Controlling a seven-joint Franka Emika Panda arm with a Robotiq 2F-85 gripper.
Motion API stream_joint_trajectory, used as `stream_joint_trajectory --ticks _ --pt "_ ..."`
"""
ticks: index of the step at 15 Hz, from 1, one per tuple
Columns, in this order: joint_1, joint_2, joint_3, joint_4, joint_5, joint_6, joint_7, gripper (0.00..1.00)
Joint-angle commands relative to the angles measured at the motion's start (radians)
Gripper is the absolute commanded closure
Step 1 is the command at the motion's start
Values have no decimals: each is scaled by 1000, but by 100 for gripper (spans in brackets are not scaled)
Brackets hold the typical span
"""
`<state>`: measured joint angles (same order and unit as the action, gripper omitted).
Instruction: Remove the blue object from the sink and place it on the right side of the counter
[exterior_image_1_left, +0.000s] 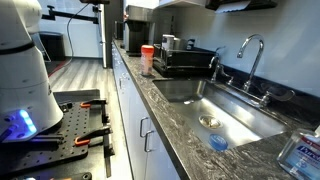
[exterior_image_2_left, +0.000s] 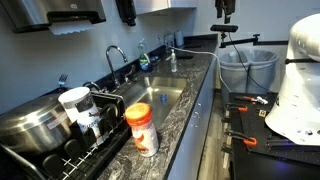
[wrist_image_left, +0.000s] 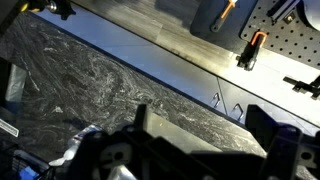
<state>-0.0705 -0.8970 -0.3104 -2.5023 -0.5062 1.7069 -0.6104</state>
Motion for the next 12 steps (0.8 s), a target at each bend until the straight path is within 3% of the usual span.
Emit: stream_joint_trajectory --ticks 1,6,12 --pt "50 26 -24 22 -9 83 -76 0" --pt "120 129 -49 69 30 268 -230 0" --pt "148 333 -25 184 136 365 -320 0"
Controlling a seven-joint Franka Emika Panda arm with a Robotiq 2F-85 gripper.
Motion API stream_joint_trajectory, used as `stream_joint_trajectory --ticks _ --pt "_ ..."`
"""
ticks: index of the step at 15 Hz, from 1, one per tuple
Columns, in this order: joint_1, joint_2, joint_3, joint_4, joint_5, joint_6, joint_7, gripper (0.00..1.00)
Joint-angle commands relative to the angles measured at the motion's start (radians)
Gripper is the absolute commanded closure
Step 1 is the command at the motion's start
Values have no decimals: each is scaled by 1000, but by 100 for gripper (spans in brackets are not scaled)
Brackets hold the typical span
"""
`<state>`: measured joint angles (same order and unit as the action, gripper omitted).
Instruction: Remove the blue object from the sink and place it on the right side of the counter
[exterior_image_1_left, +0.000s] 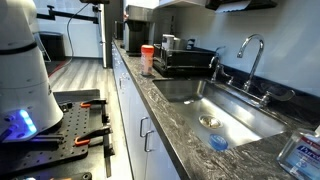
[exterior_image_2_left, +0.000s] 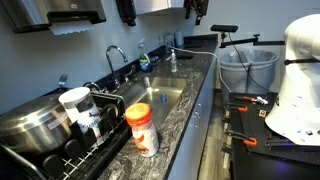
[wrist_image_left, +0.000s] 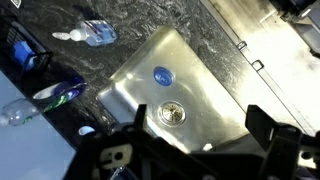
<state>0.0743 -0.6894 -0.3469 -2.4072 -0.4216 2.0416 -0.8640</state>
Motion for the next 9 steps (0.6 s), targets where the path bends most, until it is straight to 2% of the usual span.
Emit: stream_joint_trajectory --ticks 1,5,7,8,9 --pt "8 160 9 109 67 45 -106 0" --pt "6 260 -8 150 141 115 -341 0" --pt "-13 283 4 156 165 114 -441 0" --pt "-47 258 40 125 163 114 -374 0" --pt "-55 269 44 129 170 112 -387 0"
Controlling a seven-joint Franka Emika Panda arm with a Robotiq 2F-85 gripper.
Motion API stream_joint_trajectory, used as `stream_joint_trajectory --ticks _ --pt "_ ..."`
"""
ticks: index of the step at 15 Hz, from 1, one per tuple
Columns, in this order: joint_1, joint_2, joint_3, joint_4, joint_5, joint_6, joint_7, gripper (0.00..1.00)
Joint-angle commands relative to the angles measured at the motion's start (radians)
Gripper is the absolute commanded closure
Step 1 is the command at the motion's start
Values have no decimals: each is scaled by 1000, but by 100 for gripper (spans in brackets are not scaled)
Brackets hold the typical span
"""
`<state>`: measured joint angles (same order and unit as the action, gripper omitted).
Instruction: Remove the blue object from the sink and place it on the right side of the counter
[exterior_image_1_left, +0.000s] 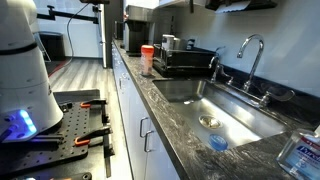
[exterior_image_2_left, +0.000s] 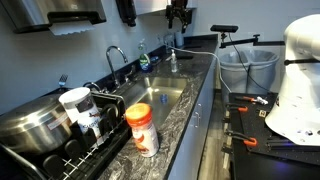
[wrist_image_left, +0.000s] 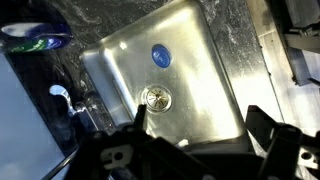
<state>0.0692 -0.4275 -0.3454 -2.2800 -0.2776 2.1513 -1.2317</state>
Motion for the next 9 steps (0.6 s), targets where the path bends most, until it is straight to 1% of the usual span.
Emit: stream_joint_trajectory --ticks 1,5,7,9 --pt "-58 10 50 1 26 2 -18 0" --pt "-67 9 59 0 24 3 -16 0" --pt "-57 42 58 11 19 40 -65 0" --pt "-43 83 50 20 37 103 -138 0"
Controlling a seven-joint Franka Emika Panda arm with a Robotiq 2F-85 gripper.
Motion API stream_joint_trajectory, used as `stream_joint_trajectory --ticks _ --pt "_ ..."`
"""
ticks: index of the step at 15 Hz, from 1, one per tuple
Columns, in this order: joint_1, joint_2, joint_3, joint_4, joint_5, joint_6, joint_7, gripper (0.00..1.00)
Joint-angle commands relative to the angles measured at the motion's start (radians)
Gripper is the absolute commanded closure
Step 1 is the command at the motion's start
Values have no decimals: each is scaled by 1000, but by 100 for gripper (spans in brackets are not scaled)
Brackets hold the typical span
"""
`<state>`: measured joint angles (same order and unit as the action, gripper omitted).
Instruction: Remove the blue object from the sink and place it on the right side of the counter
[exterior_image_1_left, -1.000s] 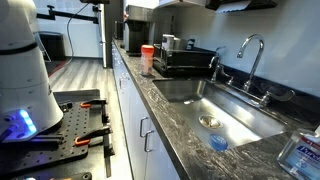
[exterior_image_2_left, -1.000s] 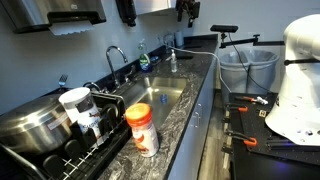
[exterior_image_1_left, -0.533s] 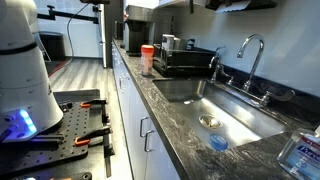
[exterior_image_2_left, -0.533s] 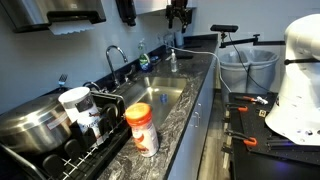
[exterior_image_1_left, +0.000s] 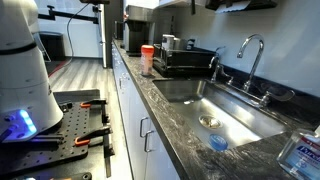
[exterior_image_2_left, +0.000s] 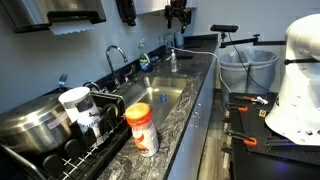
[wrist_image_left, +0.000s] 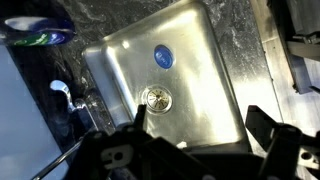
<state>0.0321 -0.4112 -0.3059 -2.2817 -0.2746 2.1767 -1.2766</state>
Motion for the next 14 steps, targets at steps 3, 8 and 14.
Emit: stream_joint_trajectory --ticks 3,8,14 --pt "11 160 11 39 112 187 -196 0" --pt "7 317 35 63 314 294 -400 0" --pt "-63 448 99 89 439 282 -556 0"
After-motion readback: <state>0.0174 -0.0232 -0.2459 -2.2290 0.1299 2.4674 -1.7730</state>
